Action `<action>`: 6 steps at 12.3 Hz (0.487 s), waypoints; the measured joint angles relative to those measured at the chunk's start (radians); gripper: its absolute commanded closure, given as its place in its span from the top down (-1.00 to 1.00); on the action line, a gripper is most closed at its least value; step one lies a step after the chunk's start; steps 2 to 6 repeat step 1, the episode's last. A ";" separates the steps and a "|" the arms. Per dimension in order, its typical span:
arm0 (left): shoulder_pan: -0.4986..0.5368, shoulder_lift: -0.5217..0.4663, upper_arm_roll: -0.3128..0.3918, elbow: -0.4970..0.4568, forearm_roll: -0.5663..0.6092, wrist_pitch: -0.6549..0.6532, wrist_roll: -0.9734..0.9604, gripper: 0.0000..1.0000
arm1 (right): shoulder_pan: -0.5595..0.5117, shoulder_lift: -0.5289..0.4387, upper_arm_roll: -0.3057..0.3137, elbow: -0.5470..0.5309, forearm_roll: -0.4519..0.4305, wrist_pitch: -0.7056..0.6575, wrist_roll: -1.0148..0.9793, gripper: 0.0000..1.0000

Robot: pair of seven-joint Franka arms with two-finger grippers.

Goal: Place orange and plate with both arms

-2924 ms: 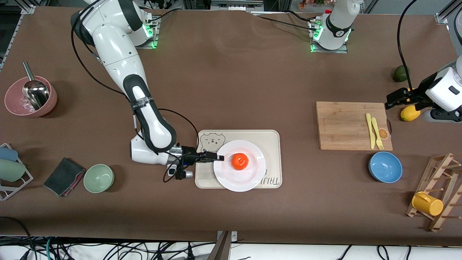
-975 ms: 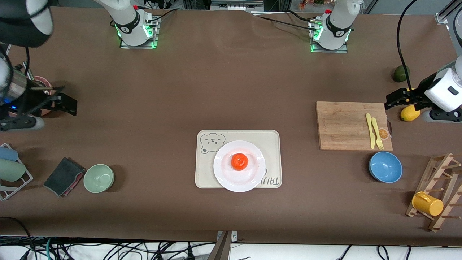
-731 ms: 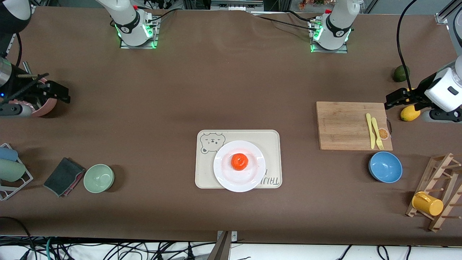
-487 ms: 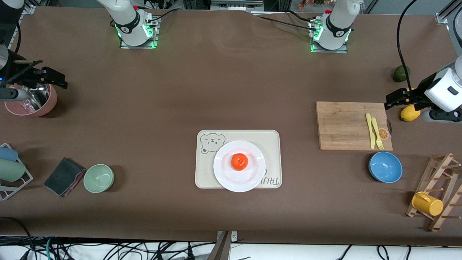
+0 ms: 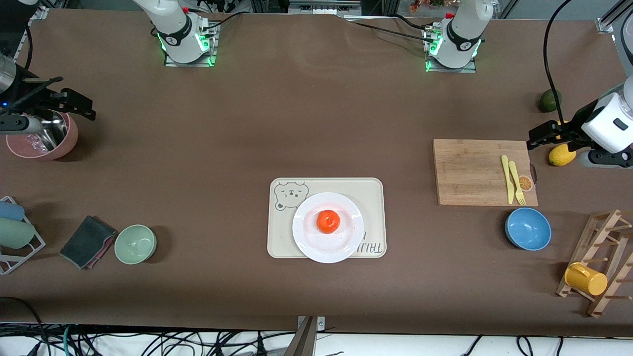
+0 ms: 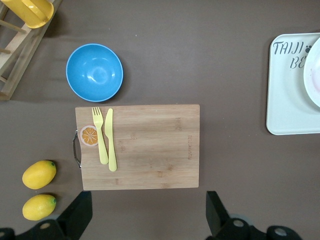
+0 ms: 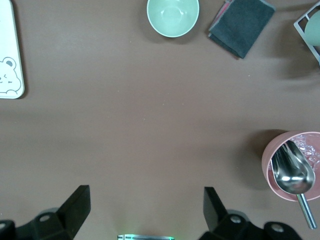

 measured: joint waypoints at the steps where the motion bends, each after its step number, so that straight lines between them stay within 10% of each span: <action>1: 0.000 0.000 0.000 0.000 0.000 0.000 0.000 1.00 | 0.001 -0.002 0.009 0.000 0.000 -0.001 0.001 1.00; 6: 0.000 0.000 0.000 0.000 0.000 0.000 0.000 1.00 | 0.001 -0.002 0.009 0.000 0.000 -0.001 0.001 1.00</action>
